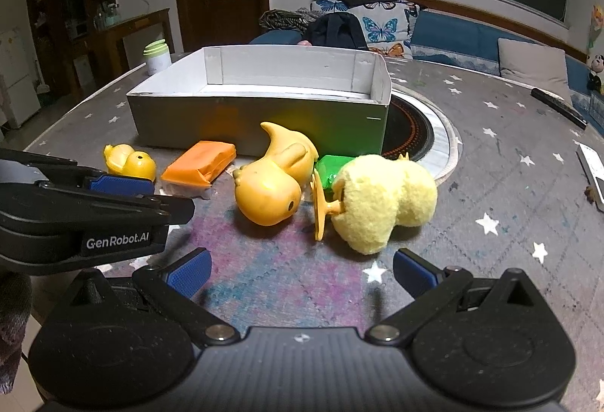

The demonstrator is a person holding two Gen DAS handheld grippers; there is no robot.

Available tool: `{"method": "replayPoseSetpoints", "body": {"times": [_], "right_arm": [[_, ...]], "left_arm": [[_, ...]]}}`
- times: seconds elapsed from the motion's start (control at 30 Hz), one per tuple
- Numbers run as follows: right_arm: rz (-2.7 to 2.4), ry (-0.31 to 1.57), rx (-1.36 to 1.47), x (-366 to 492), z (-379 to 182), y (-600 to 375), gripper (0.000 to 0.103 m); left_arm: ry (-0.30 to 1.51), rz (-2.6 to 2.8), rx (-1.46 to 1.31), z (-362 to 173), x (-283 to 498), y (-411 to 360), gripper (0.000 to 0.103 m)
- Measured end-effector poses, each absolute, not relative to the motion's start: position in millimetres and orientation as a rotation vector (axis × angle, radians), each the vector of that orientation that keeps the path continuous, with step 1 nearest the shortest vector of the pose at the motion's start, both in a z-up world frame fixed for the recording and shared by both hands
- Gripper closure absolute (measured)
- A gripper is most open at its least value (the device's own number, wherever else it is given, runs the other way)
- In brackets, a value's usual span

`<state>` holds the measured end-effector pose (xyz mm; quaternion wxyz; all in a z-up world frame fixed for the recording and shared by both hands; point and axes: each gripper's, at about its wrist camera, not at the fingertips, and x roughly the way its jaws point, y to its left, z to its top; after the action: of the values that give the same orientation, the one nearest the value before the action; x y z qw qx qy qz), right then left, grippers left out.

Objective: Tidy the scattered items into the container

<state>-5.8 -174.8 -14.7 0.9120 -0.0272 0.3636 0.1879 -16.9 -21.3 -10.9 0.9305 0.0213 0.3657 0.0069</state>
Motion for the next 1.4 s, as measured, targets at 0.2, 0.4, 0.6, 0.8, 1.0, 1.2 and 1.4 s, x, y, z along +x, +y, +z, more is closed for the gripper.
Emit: {"method": "replayPoseSetpoints", "body": {"times": [0.2,0.4,0.6,0.8,1.0,1.2,1.4], "right_arm": [[0.388,0.760,-0.060,3,-18,-193,0.000],[0.388,0.765,-0.056,13,-19,-210,0.000],[0.389,0.772,-0.062,25,-26,-226,0.000],[0.387,0.780,-0.069,38,-30,-235,0.000],[0.390,0.778,-0.066,40,-35,-262,0.000],[0.390,0.771,-0.070,43,-36,-262,0.000],[0.382,0.769,-0.072,44,-24,-250,0.000]], "left_arm": [[0.760,0.017,0.042,-14,-24,-27,0.063],[0.765,0.018,0.041,-20,-35,-37,0.063],[0.774,0.021,0.029,-25,-44,-47,0.063],[0.787,0.023,0.026,-27,-46,-55,0.063],[0.794,0.025,0.017,-27,-46,-58,0.063],[0.797,0.020,0.011,-23,-41,-62,0.063],[0.800,0.014,0.002,-14,-25,-60,0.063]]}}
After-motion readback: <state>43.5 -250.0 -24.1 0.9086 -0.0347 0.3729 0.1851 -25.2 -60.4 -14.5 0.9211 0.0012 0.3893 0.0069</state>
